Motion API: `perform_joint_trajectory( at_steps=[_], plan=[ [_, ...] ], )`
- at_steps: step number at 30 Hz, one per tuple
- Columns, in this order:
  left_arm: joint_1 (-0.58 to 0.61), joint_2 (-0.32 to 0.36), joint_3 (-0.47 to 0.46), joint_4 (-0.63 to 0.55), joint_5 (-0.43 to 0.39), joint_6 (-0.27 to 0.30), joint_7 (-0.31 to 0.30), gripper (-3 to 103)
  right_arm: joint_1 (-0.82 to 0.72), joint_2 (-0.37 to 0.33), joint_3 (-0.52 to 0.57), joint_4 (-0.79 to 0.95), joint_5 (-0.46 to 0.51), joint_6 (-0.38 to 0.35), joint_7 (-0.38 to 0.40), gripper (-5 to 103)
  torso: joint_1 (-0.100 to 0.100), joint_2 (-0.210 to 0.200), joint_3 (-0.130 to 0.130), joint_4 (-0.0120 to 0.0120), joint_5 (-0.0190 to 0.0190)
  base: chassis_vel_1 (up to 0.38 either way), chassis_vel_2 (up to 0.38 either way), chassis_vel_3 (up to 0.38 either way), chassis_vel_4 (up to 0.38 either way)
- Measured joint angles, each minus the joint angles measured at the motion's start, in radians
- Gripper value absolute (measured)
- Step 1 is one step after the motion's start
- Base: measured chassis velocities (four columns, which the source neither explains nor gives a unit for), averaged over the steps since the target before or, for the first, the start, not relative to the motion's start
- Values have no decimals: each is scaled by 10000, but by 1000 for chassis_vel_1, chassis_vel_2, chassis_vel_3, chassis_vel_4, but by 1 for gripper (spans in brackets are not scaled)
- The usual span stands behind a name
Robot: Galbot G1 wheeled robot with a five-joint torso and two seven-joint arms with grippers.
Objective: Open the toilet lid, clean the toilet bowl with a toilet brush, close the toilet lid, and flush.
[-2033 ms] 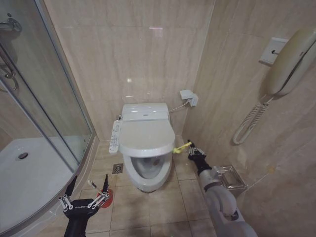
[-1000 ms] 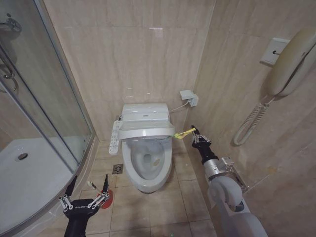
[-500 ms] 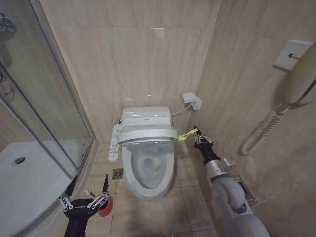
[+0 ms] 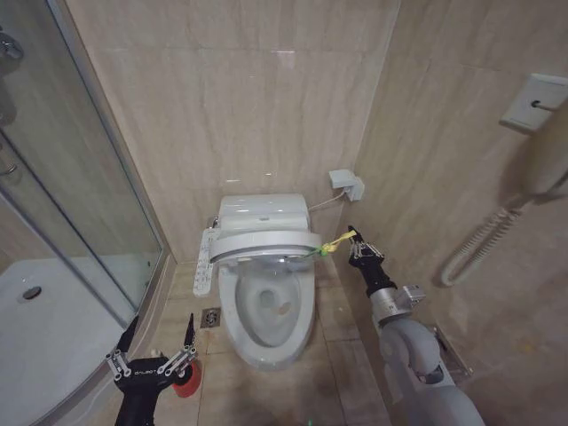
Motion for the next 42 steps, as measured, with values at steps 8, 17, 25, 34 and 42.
perform_joint_trajectory(
  at_steps=[8,17,25,34,42],
  plan=[
    [0,0,0,0,0,0,0,100,9,-91,66,20,-174,77,117,1,-1,-1,0,-1,0,-59,57,45,-63],
    [0,0,0,-1,0,0,0,100,696,-338,-321,-163,-514,-498,630,1,-9,1,-3,-1,1,11,-25,-21,9],
    [1,0,0,-1,0,0,0,100,2031,-949,-699,-1251,214,-759,1051,1,-4,0,-2,5,0,0,0,0,0],
    [0,0,0,0,0,0,0,100,3141,-931,-908,-2383,475,-675,1133,1,-5,1,-2,2,-1,0,0,0,0],
    [0,0,0,0,0,0,0,100,4441,-703,-1206,-3432,503,-585,1258,1,-3,0,0,-4,0,0,0,0,0]
  ],
)
